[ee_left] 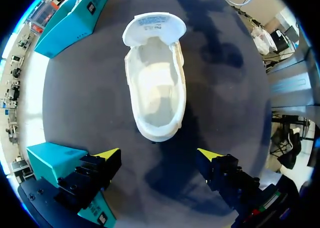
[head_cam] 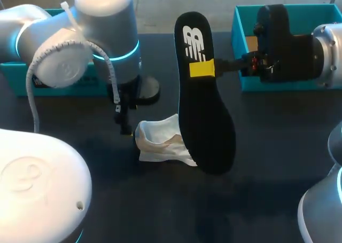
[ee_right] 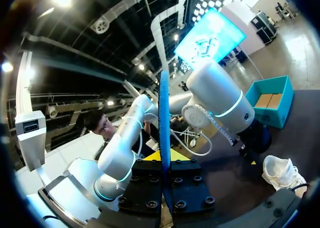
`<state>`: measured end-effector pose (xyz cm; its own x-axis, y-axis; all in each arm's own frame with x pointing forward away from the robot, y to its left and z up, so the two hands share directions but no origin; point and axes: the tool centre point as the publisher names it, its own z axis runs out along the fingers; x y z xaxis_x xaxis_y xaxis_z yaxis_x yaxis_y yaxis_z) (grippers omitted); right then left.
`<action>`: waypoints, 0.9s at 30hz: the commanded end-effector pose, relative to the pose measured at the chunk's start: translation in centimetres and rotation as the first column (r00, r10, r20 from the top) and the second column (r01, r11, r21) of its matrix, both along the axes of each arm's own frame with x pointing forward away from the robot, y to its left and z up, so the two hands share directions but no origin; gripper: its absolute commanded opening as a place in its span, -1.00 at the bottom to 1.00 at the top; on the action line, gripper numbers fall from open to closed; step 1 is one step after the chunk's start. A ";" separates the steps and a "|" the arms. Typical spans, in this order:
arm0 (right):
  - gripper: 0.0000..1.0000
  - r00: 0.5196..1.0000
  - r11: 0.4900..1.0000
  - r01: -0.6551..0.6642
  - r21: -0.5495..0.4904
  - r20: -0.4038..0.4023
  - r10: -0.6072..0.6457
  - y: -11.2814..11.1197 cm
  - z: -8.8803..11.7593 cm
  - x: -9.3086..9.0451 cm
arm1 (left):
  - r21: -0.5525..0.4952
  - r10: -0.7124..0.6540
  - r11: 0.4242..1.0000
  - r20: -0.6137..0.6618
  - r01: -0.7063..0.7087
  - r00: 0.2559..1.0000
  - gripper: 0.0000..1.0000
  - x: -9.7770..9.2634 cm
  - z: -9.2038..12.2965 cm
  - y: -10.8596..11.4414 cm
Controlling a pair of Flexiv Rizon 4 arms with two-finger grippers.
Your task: Take the shoe out of the shoebox, open the shoe tongue, remove and reinsert the insole, then place the shoe into the shoebox
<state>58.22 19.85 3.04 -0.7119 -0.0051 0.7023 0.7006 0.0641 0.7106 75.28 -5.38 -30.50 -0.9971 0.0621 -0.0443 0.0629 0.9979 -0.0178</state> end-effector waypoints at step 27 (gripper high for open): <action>-1.00 1.000 1.000 0.002 -0.002 -0.002 -0.002 0.2 0.0 0.0 | -0.064 -0.037 0.997 -0.023 0.035 0.999 1.00 0.7 0.2 -3.1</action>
<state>58.22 19.85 3.04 -0.7119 -0.0051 0.7023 0.7006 0.0641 0.7106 75.20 -7.76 -30.07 -0.9949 0.0922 -0.0414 0.0954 0.9919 -0.0840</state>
